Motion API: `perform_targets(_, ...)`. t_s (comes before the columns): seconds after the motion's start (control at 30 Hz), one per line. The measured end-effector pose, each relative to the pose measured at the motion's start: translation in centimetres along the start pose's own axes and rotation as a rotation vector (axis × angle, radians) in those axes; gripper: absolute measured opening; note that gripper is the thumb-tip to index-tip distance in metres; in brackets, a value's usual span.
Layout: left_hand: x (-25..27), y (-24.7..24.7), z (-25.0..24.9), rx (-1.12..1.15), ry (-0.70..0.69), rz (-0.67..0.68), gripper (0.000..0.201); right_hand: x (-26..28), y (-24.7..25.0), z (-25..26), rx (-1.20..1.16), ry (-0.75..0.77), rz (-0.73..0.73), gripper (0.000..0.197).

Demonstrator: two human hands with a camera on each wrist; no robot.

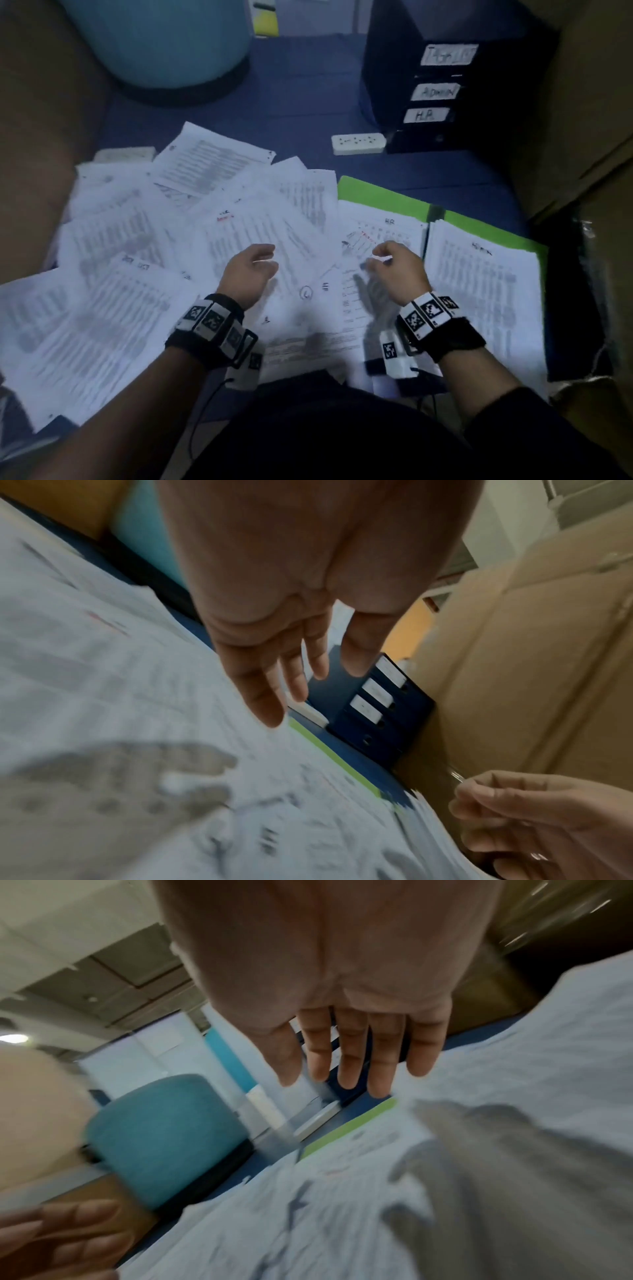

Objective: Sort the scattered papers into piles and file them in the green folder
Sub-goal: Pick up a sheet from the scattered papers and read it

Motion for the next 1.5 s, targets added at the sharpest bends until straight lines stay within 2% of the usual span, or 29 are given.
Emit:
perform_targets(0.17,0.0,10.8,6.4,-0.033,0.1,-0.295,0.034,-0.4,-9.4,9.0,0.067,0.154,0.253,0.03)
perform_targets(0.27,0.1,17.3,11.1,-0.111,0.218,-0.383,0.04,0.7,-15.8,14.0,0.117,0.224,0.404,0.03)
perform_targets(0.37,0.1,22.7,16.0,-0.207,0.371,-0.397,0.051,1.5,-21.7,18.0,0.239,0.271,0.526,0.039)
perform_targets(0.47,0.1,25.3,19.6,-0.333,0.48,-0.313,0.059,1.7,-27.0,20.3,0.384,0.258,0.58,0.055)
perform_targets(0.53,0.4,25.8,20.4,-0.394,0.486,-0.255,0.057,1.8,-29.8,20.8,0.496,0.187,0.551,0.062)
perform_targets(0.6,0.4,26.1,20.6,-0.409,0.466,-0.243,0.054,1.9,-31.5,21.1,0.564,0.1,0.515,0.059)
perform_targets(0.7,0.2,26.7,20.3,-0.397,0.474,-0.267,0.055,1.8,-31.4,21.8,0.507,0.101,0.502,0.035)
perform_targets(0.77,-0.3,27.1,19.8,-0.387,0.447,-0.275,0.068,1.4,-29.8,22.4,0.368,0.194,0.517,0.028)
perform_targets(0.83,-1.1,27.5,19.0,-0.344,0.346,-0.294,0.084,1.1,-27.1,23.1,0.258,0.265,0.539,0.02)
perform_targets(0.87,-1.6,27.4,18.4,-0.309,0.29,-0.297,0.086,0.7,-25.7,23.3,0.228,0.284,0.546,0.016)
perform_targets(0.9,-2.1,27.2,17.6,-0.273,0.249,-0.28,0.079,0.4,-24.3,23.4,0.206,0.29,0.541,0.012)
perform_targets(0.97,-2.9,26.2,15.5,-0.229,0.182,-0.214,0.046,-0.8,-21.6,22.9,0.125,0.253,0.461,0.007)
perform_targets(1.0,-3.2,25.6,14.5,-0.223,0.145,-0.194,0.032,-1.5,-20.5,22.3,0.081,0.214,0.376,0.011)
perform_targets(1.03,-3.4,25.2,13.5,-0.19,0.128,-0.185,0.024,-2.4,-19.5,21.1,0.044,0.157,0.27,0.022)
perform_targets(1.1,-3.9,24.3,12.7,-0.067,0.117,-0.193,0.015,-4.1,-18.0,18.0,0.047,-0.007,0.079,0.047)
perform_targets(1.13,-4.1,23.9,12.5,-0.022,0.12,-0.205,0.014,-4.6,-17.6,16.2,0.127,-0.113,0.031,0.058)
perform_targets(1.2,-4.2,22.8,12.3,0.041,0.143,-0.209,0.021,-5.0,-17.8,12.7,0.432,-0.295,0.043,0.079)
perform_targets(1.27,-4.3,21.6,11.9,0.101,0.155,-0.191,0.025,-4.5,-18.6,10.6,0.6,-0.373,0.077,0.08)
perform_targets(1.33,-4.5,20.5,11.8,0.143,0.175,-0.181,0.023,-4.0,-19.1,10.0,0.555,-0.406,0.066,0.071)
perform_targets(1.4,-4.6,19.5,11.7,0.174,0.186,-0.16,0.015,-3.8,-19.0,10.1,0.478,-0.38,0.098,0.046)
perform_targets(1.47,-4.6,18.7,11.3,0.202,0.197,-0.146,0.01,-3.9,-18.1,10.3,0.313,-0.236,0.147,0.015)
perform_targets(1.5,-4.6,18.5,11.2,0.232,0.202,-0.146,0.014,-3.7,-17.4,10.9,0.217,-0.154,0.16,0.009)
Point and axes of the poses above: each hand's wrist, its own x-axis away from the middle knuckle, its own y-axis out of the back of the hand, z = x × y, the point moved 2 cm from there along -x, towards the middle knuckle, and after that the axes turned 4 degrees about y, right-handed, at the moved point
